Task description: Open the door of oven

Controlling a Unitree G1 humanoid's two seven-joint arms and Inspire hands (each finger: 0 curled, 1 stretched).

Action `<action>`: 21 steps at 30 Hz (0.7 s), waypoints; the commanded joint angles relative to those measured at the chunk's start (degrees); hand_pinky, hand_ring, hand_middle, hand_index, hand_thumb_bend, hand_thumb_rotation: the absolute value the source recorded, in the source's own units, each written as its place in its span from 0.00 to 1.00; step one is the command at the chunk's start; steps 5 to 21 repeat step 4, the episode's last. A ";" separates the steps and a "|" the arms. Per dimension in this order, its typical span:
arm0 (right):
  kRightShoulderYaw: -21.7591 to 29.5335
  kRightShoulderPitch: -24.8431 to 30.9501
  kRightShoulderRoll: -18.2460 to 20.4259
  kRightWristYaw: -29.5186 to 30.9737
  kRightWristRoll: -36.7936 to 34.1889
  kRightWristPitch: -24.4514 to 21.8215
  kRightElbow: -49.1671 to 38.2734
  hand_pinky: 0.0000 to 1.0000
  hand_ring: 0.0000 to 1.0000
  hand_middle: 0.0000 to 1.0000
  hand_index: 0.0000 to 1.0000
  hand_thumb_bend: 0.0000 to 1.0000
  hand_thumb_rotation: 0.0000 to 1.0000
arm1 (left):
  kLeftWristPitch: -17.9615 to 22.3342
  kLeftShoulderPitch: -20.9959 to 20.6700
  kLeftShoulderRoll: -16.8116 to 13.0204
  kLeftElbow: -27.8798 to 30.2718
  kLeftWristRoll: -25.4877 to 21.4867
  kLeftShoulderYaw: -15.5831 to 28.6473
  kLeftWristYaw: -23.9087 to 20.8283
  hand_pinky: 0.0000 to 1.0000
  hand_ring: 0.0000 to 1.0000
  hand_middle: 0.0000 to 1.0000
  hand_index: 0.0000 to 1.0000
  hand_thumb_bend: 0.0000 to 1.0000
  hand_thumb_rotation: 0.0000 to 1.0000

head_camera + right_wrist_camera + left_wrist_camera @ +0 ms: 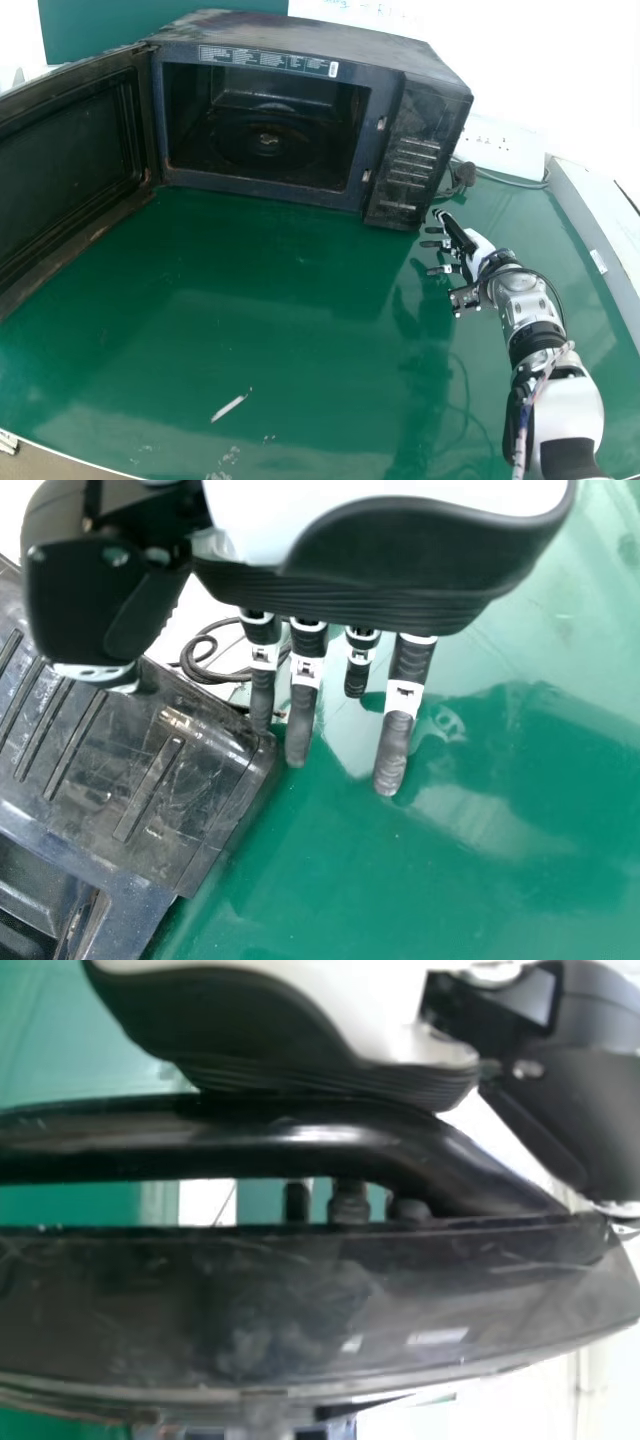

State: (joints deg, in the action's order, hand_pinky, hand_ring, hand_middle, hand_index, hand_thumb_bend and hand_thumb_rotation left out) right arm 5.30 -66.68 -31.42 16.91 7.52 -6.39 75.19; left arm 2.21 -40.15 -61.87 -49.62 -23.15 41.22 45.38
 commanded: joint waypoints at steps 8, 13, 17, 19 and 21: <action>-0.35 3.60 0.07 0.21 0.86 -2.56 2.40 0.65 0.71 0.71 0.83 0.63 1.00 | 5.99 -15.91 -8.29 -1.31 -9.04 12.60 -19.93 0.70 0.84 0.88 0.88 0.99 1.00; -0.35 3.60 0.07 0.21 0.86 -2.56 2.40 0.65 0.71 0.71 0.83 0.63 1.00 | 5.99 -15.91 -8.29 -1.31 -9.04 12.60 -19.93 0.70 0.84 0.88 0.88 0.99 1.00; -0.35 3.60 0.07 0.21 0.86 -2.56 2.40 0.65 0.71 0.71 0.83 0.63 1.00 | 5.99 -15.91 -8.29 -1.31 -9.04 12.60 -19.93 0.70 0.84 0.88 0.88 0.99 1.00; -0.35 3.60 0.07 0.21 0.86 -2.56 2.40 0.65 0.71 0.71 0.83 0.63 1.00 | 5.99 -15.91 -8.29 -1.31 -9.04 12.60 -19.93 0.70 0.84 0.88 0.88 0.99 1.00; -0.35 3.60 0.07 0.21 0.86 -2.56 2.40 0.65 0.71 0.71 0.83 0.63 1.00 | 5.99 -15.91 -8.29 -1.31 -9.04 12.60 -19.93 0.70 0.84 0.88 0.88 0.99 1.00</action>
